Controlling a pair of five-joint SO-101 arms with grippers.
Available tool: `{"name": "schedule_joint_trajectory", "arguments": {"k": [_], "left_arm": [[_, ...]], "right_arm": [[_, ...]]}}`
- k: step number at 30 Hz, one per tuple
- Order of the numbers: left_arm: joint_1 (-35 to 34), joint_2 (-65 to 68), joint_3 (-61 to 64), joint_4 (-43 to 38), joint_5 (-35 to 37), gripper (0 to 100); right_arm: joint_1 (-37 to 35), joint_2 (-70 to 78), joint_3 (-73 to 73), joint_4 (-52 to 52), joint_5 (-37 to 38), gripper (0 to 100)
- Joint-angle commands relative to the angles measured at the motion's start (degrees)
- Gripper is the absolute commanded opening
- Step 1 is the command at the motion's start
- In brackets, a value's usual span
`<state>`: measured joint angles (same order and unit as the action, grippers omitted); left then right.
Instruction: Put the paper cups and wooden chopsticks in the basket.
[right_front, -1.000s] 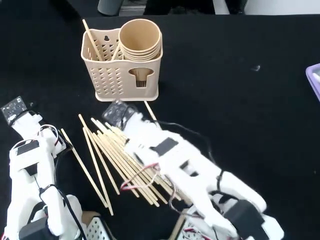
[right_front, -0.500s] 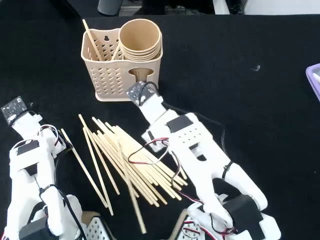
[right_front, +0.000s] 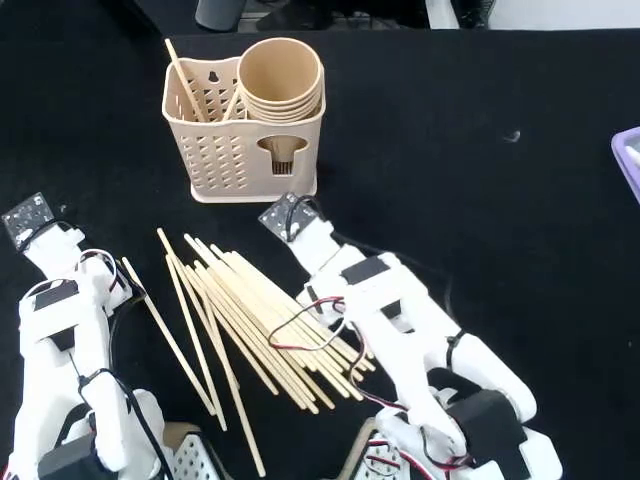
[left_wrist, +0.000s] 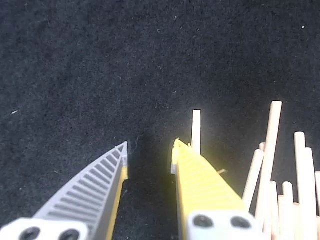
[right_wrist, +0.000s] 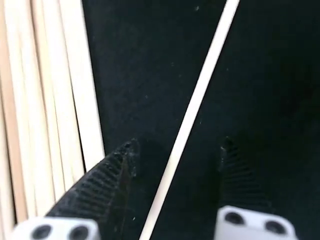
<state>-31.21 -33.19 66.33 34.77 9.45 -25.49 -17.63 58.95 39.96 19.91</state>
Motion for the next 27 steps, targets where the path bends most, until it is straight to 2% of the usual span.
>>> {"name": "schedule_joint_trajectory", "arguments": {"k": [1, 5, 12, 20, 27], "left_arm": [[0.5, -1.3, -0.7, -1.1, -0.2, 15], [0.5, -1.3, -0.7, -1.1, -0.2, 15], [0.4, -1.3, -0.7, -1.1, -0.2, 15], [0.5, -1.3, -0.7, -1.1, -0.2, 15], [0.7, -1.2, -0.7, -1.1, -0.2, 15]], "right_arm": [[0.9, 0.7, -0.1, -0.7, 1.1, 25.3], [0.9, 3.6, -2.1, 2.6, 2.6, 23.0], [1.0, 10.8, -8.6, 6.7, 2.5, 1.2], [0.4, -2.9, -5.9, 10.4, 2.5, 1.1], [-7.0, -12.6, 1.7, 10.7, 2.3, 1.5]]}}
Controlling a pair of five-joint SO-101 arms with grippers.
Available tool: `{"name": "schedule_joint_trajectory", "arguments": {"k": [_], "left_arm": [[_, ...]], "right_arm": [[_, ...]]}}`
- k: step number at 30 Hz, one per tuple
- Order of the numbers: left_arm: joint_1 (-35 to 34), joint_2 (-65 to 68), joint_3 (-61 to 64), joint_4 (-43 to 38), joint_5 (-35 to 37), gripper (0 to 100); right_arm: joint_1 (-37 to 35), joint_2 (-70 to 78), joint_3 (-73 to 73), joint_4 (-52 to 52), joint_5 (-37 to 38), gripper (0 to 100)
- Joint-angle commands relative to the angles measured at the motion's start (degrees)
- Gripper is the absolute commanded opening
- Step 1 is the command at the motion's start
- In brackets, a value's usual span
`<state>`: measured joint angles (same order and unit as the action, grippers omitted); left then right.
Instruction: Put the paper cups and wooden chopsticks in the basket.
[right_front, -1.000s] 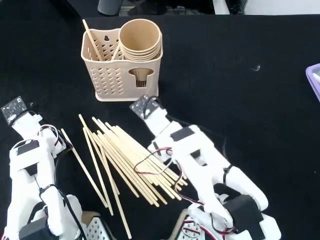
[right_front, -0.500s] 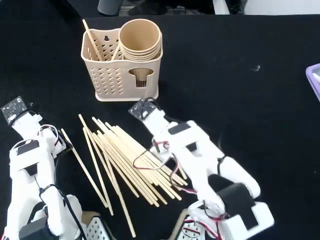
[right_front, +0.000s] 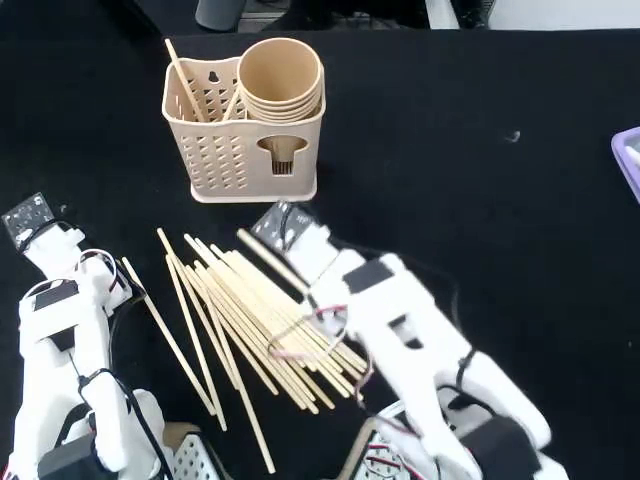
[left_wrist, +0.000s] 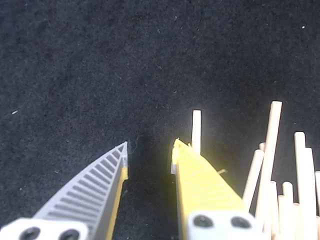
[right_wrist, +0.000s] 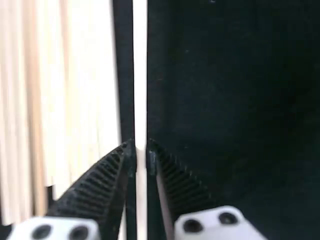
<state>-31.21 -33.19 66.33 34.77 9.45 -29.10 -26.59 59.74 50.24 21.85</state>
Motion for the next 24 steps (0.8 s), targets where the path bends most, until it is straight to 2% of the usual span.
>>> {"name": "schedule_joint_trajectory", "arguments": {"k": [1, 3, 6, 8, 14, 19, 21, 23, 24], "left_arm": [[0.7, -1.2, -0.7, -1.1, -0.2, 15], [0.7, -1.2, -0.7, -1.1, -0.2, 15], [0.7, -1.2, -0.7, -1.1, -0.2, 15], [0.6, -1.2, -0.7, -1.1, -0.2, 15], [0.5, -1.2, -0.7, -1.1, -0.2, 15], [0.5, -1.3, -0.7, -1.1, -0.2, 15], [0.5, -1.3, -0.7, -1.1, -0.2, 15], [0.5, -1.3, -0.7, -1.1, -0.2, 15], [0.5, -1.3, -0.7, -1.1, -0.2, 15]], "right_arm": [[-4.4, -3.6, 1.4, 0.4, -0.5, 1.6], [-5.6, -2.7, 1.5, 0.4, -2.7, 3.6], [-5.8, -0.6, 1.3, -0.6, -3.5, 13.9], [-5.5, 1.4, 1.5, -2.9, -3.4, 17.2], [-5.8, 7.6, 1.2, -8.0, -3.4, 14.3], [-5.8, 9.9, -0.7, -6.9, -3.4, 13.9], [-5.7, 10.1, -1.0, -6.9, -3.3, 9.5], [-5.5, 9.7, -1.2, -7.0, -3.3, 0.8], [-5.5, 9.1, -1.3, -6.9, -3.3, 1.1]]}}
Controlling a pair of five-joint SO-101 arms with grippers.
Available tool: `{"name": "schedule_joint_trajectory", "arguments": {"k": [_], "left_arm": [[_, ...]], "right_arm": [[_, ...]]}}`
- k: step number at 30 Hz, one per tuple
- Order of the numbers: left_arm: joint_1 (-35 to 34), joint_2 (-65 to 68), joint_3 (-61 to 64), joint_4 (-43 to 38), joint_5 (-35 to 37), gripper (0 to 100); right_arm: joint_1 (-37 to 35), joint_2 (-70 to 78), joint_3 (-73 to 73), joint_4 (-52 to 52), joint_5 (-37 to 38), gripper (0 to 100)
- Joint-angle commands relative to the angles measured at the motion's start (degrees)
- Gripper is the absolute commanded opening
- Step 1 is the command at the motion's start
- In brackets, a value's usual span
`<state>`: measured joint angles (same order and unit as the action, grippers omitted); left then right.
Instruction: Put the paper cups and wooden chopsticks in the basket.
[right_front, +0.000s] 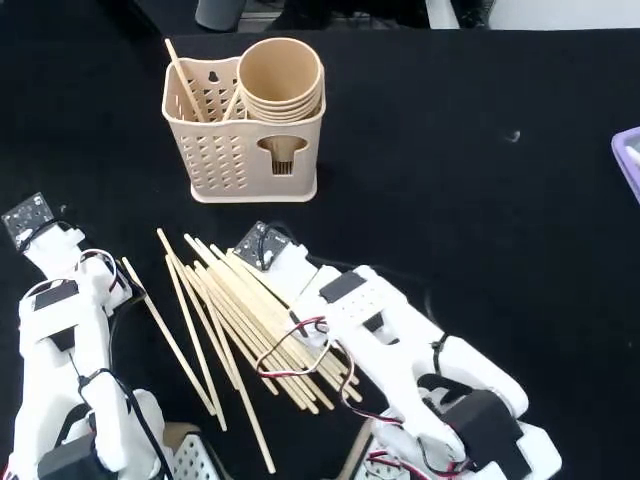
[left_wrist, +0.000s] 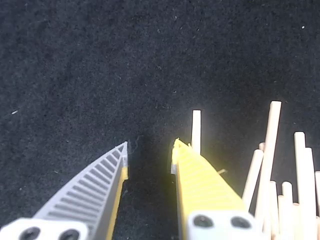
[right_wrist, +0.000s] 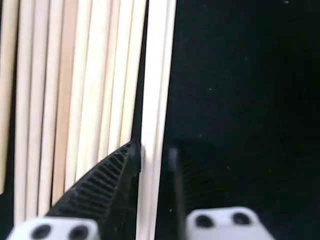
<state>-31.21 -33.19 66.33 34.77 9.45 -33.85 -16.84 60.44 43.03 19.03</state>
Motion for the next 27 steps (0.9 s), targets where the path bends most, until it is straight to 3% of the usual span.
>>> {"name": "schedule_joint_trajectory", "arguments": {"k": [1, 15, 27], "left_arm": [[0.5, -1.3, -0.7, -1.1, -0.2, 15], [0.4, -1.4, -0.7, -1.1, -0.2, 15], [0.4, -1.5, -0.7, -1.1, -0.2, 15]], "right_arm": [[-0.7, -1.4, -2.0, 0.4, -0.5, 2.0], [-0.5, -15.6, -2.6, 9.1, 2.2, 1.1], [12.2, -16.0, -0.3, 8.7, 9.5, 1.1]]}}
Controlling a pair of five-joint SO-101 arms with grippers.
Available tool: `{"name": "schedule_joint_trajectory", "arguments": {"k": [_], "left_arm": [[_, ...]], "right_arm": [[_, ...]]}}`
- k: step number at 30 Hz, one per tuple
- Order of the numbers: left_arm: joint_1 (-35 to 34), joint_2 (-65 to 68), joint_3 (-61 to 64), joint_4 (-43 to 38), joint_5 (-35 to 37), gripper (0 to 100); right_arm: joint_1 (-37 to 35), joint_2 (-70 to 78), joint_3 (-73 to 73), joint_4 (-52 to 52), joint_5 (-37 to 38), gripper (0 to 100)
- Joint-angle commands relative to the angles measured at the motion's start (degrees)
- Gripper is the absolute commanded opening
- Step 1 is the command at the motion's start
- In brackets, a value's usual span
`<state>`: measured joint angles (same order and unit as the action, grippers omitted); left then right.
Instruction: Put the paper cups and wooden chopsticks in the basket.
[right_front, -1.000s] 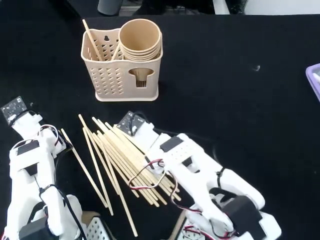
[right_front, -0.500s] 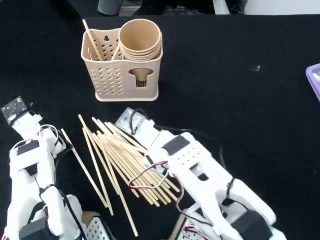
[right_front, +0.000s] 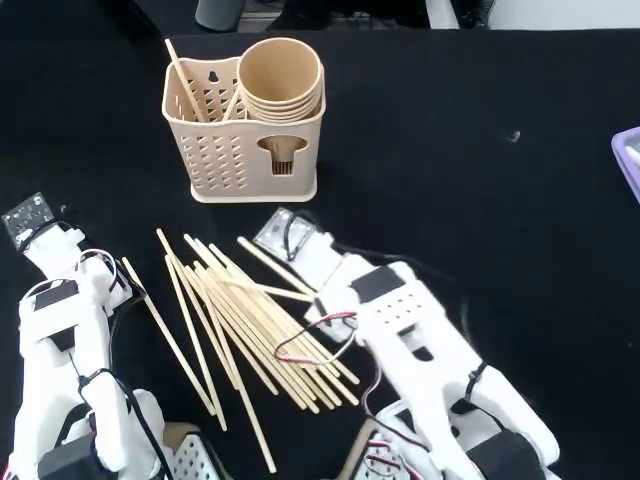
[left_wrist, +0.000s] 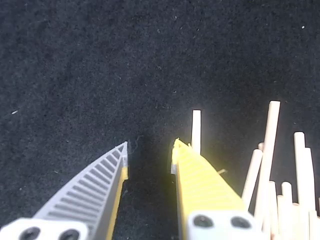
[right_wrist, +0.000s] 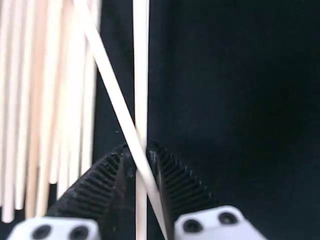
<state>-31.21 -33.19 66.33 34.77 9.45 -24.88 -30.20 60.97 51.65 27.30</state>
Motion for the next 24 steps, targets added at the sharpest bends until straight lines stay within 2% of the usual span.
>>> {"name": "schedule_joint_trajectory", "arguments": {"k": [1, 4, 10, 14, 19, 24], "left_arm": [[0.4, -1.5, -0.7, -1.1, -0.2, 15], [0.4, -1.5, -0.7, -1.1, -0.2, 15], [0.4, -1.4, -0.7, -1.1, -0.2, 15], [0.4, -1.5, -0.7, -1.1, -0.2, 15], [0.4, -1.5, -0.7, -1.0, -0.2, 15], [0.4, -1.6, -0.7, -1.0, -0.2, 15]], "right_arm": [[4.0, -2.6, -1.6, 0.3, 1.2, 1.1], [4.0, -2.6, -4.2, 1.0, 0.8, 1.1], [-4.0, -2.6, -13.3, 11.7, -3.4, 1.1], [-6.3, -2.6, -19.6, 15.3, -4.5, 1.1], [-6.0, -2.2, -20.2, 14.8, -4.4, 1.1], [-6.0, -2.6, -14.8, 13.0, -4.0, 1.1]]}}
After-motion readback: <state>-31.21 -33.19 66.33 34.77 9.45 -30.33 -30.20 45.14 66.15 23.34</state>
